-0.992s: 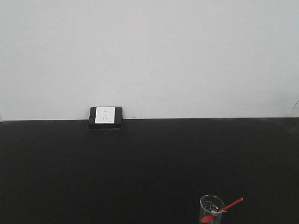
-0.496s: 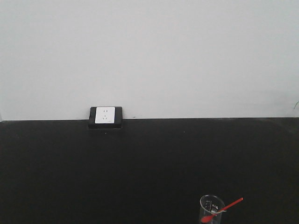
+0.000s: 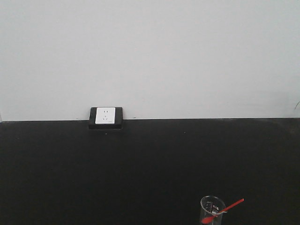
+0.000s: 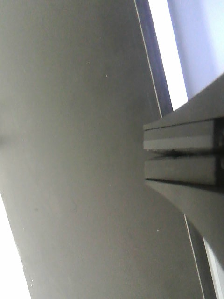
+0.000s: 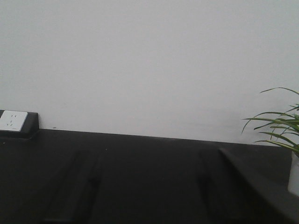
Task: Grab beaker from right and move to left
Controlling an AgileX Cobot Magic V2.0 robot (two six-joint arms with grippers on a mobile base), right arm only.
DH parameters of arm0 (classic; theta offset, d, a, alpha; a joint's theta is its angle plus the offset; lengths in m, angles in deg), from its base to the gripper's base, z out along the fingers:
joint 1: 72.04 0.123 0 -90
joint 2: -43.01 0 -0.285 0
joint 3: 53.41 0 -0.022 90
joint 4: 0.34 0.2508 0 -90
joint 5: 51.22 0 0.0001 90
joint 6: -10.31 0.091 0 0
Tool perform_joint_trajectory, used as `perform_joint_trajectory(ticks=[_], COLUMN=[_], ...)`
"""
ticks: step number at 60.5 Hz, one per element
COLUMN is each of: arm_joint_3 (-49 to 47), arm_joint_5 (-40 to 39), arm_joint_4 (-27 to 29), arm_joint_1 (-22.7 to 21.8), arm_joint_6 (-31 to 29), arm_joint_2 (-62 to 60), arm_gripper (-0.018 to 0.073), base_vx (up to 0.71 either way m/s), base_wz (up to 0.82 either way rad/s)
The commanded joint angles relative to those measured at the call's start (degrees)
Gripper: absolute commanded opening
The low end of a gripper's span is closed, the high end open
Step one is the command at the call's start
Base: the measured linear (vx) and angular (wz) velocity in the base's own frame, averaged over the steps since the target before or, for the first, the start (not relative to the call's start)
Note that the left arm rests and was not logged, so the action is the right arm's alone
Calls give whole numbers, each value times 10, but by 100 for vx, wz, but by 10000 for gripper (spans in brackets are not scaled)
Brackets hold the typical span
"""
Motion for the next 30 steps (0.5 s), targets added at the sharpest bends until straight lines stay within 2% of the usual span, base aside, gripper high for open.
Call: perform_joint_trajectory(ticks=[1, 16, 22, 30], arm_joint_3=[-19, -19, -19, -19], arm_joint_5=[-52, -68, -100, -174], arm_joint_4=[8, 22, 24, -10], arm_joint_1=[-1, -1, -1, -1], arm_joint_6=[0, 0, -4, -30], arm_joint_2=[14, 19, 22, 52], arm_gripper=[713, 718, 697, 659], base_vx=[0, 0, 0, 0], base_wz=[0, 0, 0, 0])
